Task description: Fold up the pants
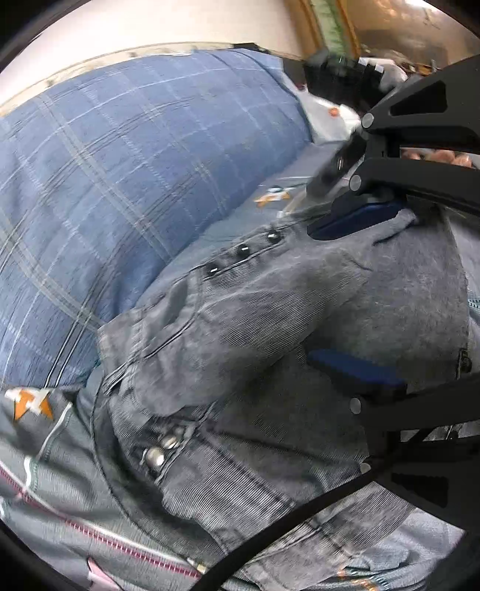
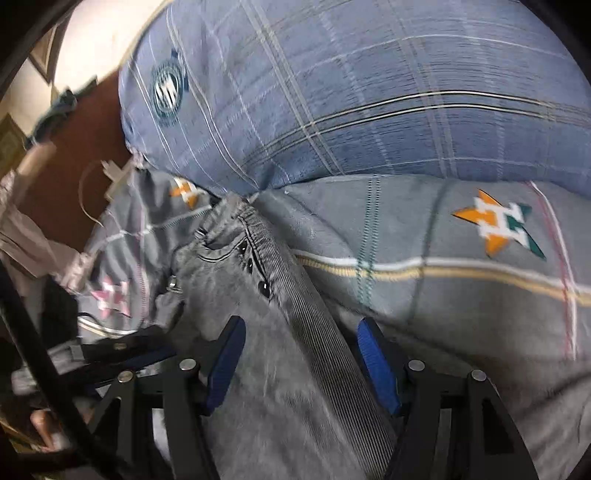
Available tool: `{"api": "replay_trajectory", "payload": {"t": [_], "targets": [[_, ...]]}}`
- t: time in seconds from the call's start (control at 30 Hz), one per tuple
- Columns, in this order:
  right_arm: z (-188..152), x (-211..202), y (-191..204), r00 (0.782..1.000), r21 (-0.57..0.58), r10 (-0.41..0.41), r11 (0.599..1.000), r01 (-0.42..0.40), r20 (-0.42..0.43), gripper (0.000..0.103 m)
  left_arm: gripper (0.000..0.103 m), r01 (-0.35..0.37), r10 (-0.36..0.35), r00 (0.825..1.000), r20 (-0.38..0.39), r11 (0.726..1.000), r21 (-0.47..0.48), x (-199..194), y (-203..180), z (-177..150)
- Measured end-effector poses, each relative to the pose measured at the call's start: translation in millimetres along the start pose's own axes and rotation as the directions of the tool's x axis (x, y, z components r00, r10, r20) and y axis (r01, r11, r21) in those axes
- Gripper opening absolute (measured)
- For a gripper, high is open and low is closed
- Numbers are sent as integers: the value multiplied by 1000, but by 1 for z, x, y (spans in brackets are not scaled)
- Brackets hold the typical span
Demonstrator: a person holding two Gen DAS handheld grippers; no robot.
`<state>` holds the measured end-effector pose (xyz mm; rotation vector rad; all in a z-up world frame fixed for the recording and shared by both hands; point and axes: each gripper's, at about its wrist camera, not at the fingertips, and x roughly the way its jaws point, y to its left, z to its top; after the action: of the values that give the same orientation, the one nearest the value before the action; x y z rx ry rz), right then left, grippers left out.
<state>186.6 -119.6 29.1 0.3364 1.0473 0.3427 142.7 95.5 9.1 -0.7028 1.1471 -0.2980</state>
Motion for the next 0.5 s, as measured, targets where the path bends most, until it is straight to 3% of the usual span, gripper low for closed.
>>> {"api": "replay_trajectory", "payload": {"t": [0.03,0.07,0.1,0.13,0.27,0.33,0.5], "targets": [[3,11,3,999,-9,-3,1000,2,-32,65,63,-9,9,1000,8,1000,0,-2,1,1],[5,19,5,999,-13,-7,1000,6,-52,50,63,-13,13,1000,8,1000,-3,-2,2,3],[5,25,9,998,-23,-15,1000,13,-66,19,63,-7,8,1000,6,1000,-16,-3,6,4],[1,25,17,997,-48,-60,997,57,-51,11,63,-3,3,1000,7,1000,-23,-3,8,5],[-25,-11,50,993,-146,-85,984,97,80,3,63,-4,5,999,37,1000,-26,-9,11,6],[-48,-27,67,992,-193,-55,978,76,115,0,63,-9,10,998,54,1000,-19,-13,9,5],[-98,-22,85,996,-289,-32,956,55,84,0,69,-21,19,997,69,999,37,-13,-3,0]]}}
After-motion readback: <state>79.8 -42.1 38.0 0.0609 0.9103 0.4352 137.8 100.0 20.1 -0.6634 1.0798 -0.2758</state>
